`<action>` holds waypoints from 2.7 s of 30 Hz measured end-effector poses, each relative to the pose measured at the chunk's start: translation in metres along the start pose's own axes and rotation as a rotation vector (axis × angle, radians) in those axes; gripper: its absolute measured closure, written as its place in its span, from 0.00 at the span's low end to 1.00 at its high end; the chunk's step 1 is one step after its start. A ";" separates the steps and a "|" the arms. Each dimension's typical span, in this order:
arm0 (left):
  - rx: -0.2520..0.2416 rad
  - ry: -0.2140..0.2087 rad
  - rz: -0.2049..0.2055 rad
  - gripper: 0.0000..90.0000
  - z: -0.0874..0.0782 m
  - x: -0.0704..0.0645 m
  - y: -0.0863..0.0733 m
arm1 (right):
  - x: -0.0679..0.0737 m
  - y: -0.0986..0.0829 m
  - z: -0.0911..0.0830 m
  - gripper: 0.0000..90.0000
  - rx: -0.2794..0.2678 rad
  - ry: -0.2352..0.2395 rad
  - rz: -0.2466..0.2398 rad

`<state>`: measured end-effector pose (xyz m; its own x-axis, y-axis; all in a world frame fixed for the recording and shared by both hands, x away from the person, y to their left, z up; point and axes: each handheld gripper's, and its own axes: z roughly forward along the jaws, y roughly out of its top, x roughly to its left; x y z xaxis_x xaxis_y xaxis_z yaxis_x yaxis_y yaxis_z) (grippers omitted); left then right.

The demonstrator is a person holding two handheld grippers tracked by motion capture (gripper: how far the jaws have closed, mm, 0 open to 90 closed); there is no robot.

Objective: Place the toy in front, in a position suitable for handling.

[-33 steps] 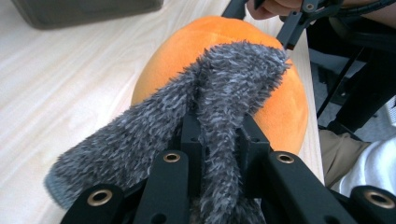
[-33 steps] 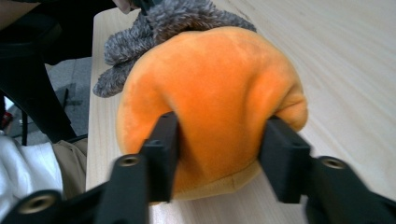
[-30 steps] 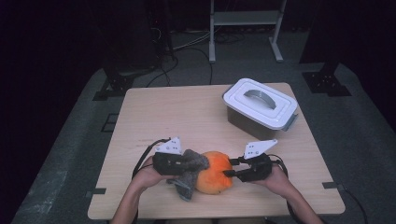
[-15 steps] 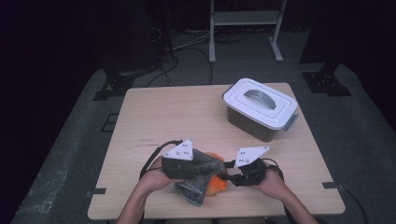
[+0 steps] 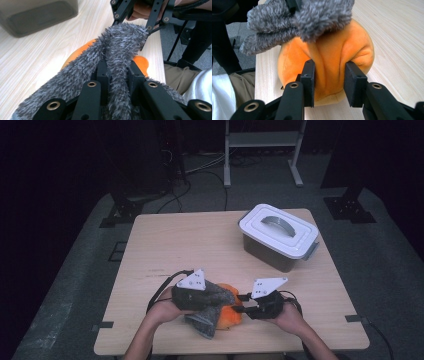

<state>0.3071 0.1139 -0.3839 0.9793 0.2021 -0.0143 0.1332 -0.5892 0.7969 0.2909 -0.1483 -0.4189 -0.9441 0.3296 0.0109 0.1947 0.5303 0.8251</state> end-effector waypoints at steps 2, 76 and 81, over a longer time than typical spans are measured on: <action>0.002 0.009 -0.010 0.85 -0.002 0.003 -0.003 | -0.001 -0.001 0.000 0.71 0.001 0.000 0.005; -0.067 -0.126 -0.085 0.83 0.009 0.013 -0.028 | -0.009 -0.015 0.002 0.37 0.079 0.031 0.022; -0.071 -0.116 -0.124 0.83 0.005 0.020 -0.038 | -0.008 -0.016 0.000 0.39 0.078 0.032 0.006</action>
<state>0.3225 0.1368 -0.4174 0.9676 0.1756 -0.1816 0.2470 -0.5076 0.8254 0.2950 -0.1594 -0.4328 -0.9506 0.3084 0.0353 0.2197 0.5881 0.7784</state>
